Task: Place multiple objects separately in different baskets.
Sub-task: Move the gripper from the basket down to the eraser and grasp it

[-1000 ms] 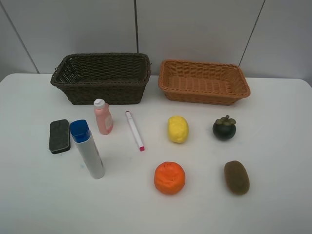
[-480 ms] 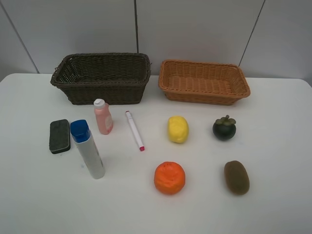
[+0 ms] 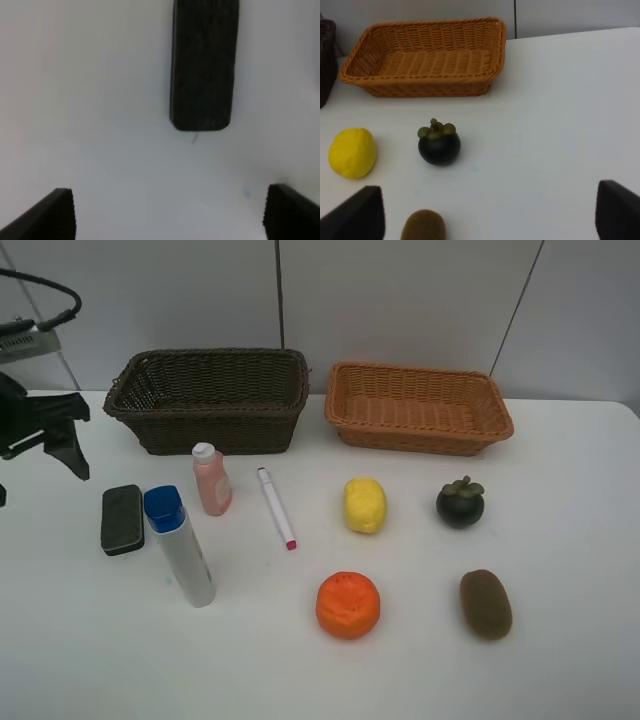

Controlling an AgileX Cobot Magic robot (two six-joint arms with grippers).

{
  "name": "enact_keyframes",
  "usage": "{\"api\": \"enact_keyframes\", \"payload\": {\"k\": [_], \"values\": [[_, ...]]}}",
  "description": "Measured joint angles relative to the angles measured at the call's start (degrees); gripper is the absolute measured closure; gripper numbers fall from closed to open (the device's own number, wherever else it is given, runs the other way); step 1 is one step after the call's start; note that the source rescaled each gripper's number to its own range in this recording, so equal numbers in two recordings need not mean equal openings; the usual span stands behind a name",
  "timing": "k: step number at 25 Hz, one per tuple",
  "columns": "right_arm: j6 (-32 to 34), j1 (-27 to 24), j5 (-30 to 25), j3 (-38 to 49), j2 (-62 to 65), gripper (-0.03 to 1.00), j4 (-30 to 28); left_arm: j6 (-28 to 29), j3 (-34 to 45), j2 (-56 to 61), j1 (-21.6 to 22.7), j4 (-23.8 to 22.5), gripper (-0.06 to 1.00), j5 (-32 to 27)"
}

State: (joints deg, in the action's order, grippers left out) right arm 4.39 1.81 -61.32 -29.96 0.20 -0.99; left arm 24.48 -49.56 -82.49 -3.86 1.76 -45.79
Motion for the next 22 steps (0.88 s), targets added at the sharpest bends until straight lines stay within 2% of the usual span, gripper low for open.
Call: {"api": "enact_keyframes", "payload": {"k": [3,10,22], "values": [[0.0,0.0,0.0,0.0,0.0,-0.03,0.0,0.2,-3.0,-10.6,-0.1,1.0,-0.04,5.0],[0.0,0.0,0.0,0.0,0.0,-0.03,0.0,0.2,-5.8,-22.9,-0.1,3.7,-0.04,13.6],[0.0,0.0,0.0,0.0,0.0,-0.03,0.0,0.1,-9.4,-31.9,-0.1,4.8,-0.04,17.9]]}}
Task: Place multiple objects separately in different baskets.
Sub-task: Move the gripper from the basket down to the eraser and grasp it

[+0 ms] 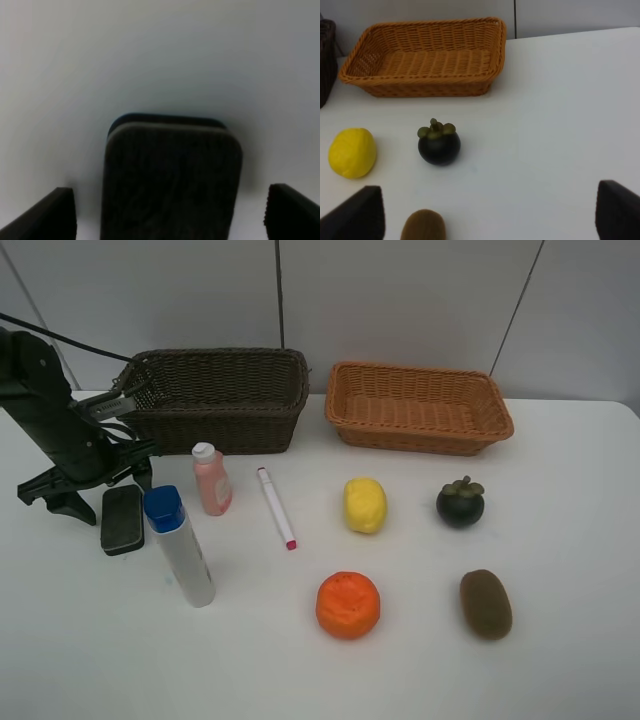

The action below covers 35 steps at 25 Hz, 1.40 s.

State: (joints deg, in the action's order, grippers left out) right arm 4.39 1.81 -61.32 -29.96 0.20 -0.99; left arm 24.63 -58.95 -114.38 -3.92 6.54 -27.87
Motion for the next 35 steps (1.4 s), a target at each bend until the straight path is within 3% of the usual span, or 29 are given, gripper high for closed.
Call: {"api": "enact_keyframes", "payload": {"k": [18,21,24,31,35], "values": [[0.0,0.0,0.0,0.0,0.0,-0.03,0.0,0.0,-1.0,-2.0,0.0,0.1,-0.04,1.3],[0.0,0.0,0.0,0.0,0.0,-0.03,0.0,0.0,-1.0,-2.0,0.0,-0.3,0.04,0.6],[0.0,0.0,0.0,0.0,0.0,-0.03,0.0,-0.3,-1.1,-2.2,0.0,-0.5,0.36,-1.0],[0.0,0.0,0.0,0.0,0.0,-0.03,0.0,-1.8,-1.1,-1.6,0.0,-0.3,0.36,-1.8],[0.0,0.0,0.0,0.0,0.0,-0.03,0.0,-4.8,-0.5,3.8,0.0,0.2,0.36,-7.4]]}}
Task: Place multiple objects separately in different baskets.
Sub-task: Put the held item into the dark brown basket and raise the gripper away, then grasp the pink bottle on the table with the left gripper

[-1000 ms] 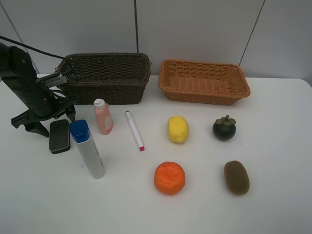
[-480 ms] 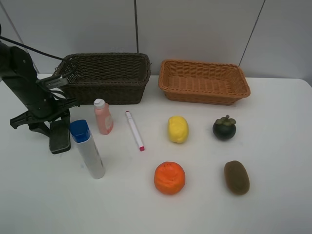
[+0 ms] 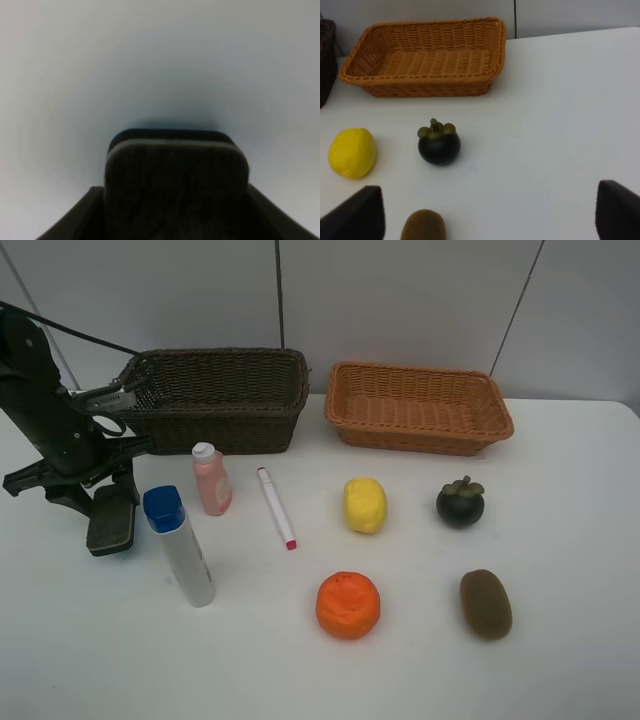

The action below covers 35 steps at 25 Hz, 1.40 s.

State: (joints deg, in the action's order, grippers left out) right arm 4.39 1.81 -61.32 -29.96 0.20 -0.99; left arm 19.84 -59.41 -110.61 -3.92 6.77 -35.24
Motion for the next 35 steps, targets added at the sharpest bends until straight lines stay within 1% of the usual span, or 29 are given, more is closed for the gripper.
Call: {"api": "enact_keyframes", "payload": {"k": [3,5,7,9,12,17,18,19,21,23,25,29,32,33,35], "values": [[0.0,0.0,0.0,0.0,0.0,-0.03,0.0,-2.3,-1.3,8.5,0.0,0.2,0.36,-2.8],[0.0,0.0,0.0,0.0,0.0,-0.03,0.0,-3.6,-3.8,13.8,0.0,0.4,0.36,-3.0],[0.0,0.0,0.0,0.0,0.0,-0.03,0.0,-4.5,-7.5,17.4,0.0,0.4,0.36,-1.3],[0.0,0.0,0.0,0.0,0.0,-0.03,0.0,-5.1,-12.4,17.8,0.0,0.4,0.36,1.3],[0.0,0.0,0.0,0.0,0.0,-0.03,0.0,-5.5,-19.9,13.4,0.0,0.4,0.36,3.8],[0.0,0.0,0.0,0.0,0.0,-0.03,0.0,-8.4,-32.5,-1.4,0.0,0.4,0.36,4.7],[0.0,0.0,0.0,0.0,0.0,-0.03,0.0,-8.8,-35.0,-4.4,0.0,0.4,0.33,4.6],[0.0,0.0,0.0,0.0,0.0,-0.03,0.0,-9.1,-37.6,-6.7,0.0,0.4,0.26,4.1],[0.0,0.0,0.0,0.0,0.0,-0.03,0.0,-9.4,-42.3,-11.3,0.0,0.4,0.08,1.3],[0.0,0.0,0.0,0.0,0.0,-0.03,0.0,-9.4,-47.5,-14.4,0.0,0.4,0.0,-3.6],[0.0,0.0,0.0,0.0,0.0,-0.03,0.0,-9.2,-51.6,-16.1,0.0,0.7,-0.02,-10.0],[0.0,0.0,0.0,0.0,0.0,-0.03,0.0,-8.2,-58.7,-16.3,0.0,0.8,-0.03,-22.6],[0.0,0.0,0.0,0.0,0.0,-0.03,0.0,-7.7,-61.7,-16.3,0.0,0.6,-0.03,-31.5],[0.0,0.0,0.0,0.0,0.0,-0.03,0.0,-7.6,-61.9,-16.3,0.0,0.3,-0.03,-32.9],[0.0,0.0,0.0,0.0,0.0,-0.03,0.0,-7.6,-61.6,-16.0,0.0,0.2,-0.03,-33.4]]}}
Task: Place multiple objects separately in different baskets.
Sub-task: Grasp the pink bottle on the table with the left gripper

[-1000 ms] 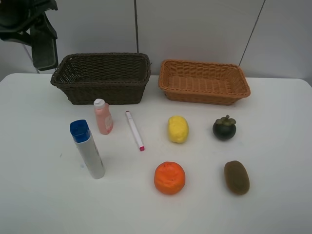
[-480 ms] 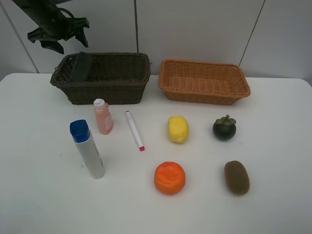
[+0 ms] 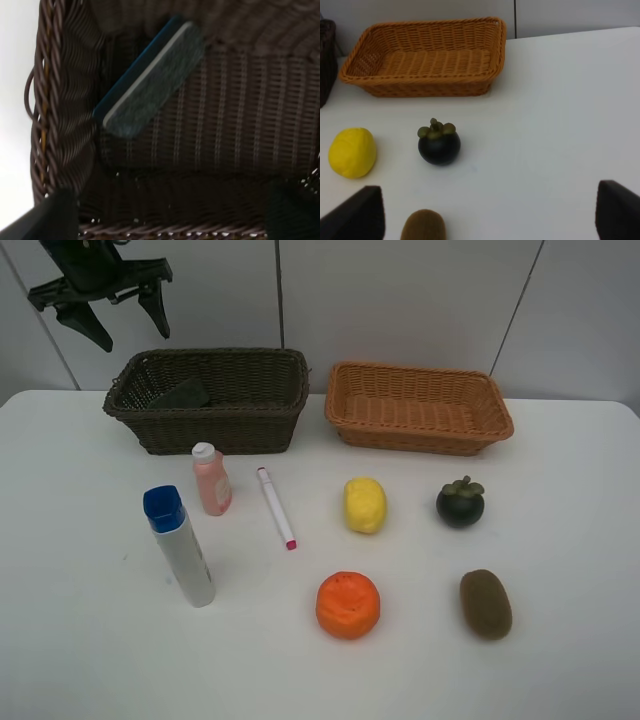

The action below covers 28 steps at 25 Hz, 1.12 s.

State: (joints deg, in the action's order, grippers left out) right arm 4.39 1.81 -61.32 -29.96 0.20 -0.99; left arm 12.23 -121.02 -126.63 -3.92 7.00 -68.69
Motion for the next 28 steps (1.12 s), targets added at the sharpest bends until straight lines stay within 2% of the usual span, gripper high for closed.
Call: {"api": "enact_keyframes", "payload": {"k": [6,12,15,21,28], "values": [[0.0,0.0,0.0,0.0,0.0,-0.03,0.0,-0.2,8.4,7.1,-2.1,2.1,-0.03,0.0],[0.0,0.0,0.0,0.0,0.0,-0.03,0.0,-1.2,23.2,17.2,-9.5,2.6,-0.03,0.1],[0.0,0.0,0.0,0.0,0.0,-0.03,0.0,-0.7,27.6,18.6,-13.9,2.1,-0.03,0.1],[0.0,0.0,0.0,0.0,0.0,-0.03,0.0,2.2,28.9,16.1,-19.6,-1.2,-0.03,0.0],[0.0,0.0,0.0,0.0,0.0,-0.03,0.0,3.7,29.0,9.9,-20.4,-3.2,-0.03,0.3]]}}
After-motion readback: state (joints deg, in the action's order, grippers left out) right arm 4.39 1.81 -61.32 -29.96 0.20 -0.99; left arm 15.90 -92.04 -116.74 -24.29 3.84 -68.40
